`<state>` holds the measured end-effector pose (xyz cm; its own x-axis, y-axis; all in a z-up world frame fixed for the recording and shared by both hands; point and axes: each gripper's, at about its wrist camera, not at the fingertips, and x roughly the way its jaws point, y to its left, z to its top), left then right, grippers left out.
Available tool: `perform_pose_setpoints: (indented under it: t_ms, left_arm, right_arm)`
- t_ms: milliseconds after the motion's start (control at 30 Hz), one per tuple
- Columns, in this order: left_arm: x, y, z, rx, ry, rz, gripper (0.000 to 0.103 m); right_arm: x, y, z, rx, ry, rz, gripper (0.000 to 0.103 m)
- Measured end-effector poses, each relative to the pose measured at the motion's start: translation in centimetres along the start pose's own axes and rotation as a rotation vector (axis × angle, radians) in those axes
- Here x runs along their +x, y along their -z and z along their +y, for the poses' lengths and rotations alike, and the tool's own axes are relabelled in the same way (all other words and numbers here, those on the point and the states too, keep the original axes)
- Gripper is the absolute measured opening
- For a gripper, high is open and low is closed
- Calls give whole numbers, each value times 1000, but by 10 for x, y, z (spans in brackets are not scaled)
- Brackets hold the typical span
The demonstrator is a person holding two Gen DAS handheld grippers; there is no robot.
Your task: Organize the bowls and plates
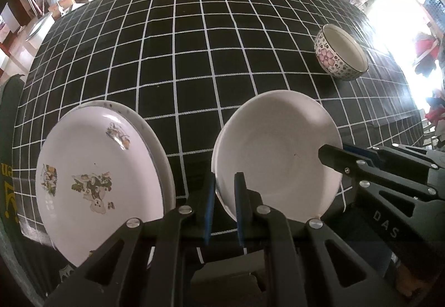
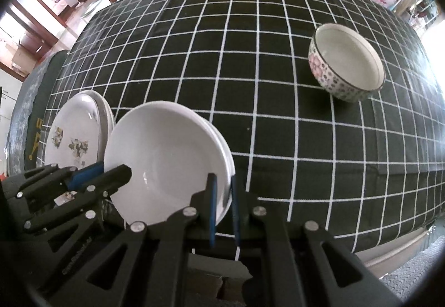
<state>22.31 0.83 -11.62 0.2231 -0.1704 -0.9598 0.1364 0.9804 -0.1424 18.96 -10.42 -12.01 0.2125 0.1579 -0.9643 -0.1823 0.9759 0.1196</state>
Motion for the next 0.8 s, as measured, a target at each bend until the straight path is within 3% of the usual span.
perform_pose_setpoints:
  t_ms: [433,800]
  left_arm:
    - [-12,1,1,3,-20,-32,10]
    - [-56,-18,-21,54,3,-117,10]
  right_arm:
    - [-6,3,-2,3,-34,-12,13]
    - [-58,-8,-28,13,-47,-140,13]
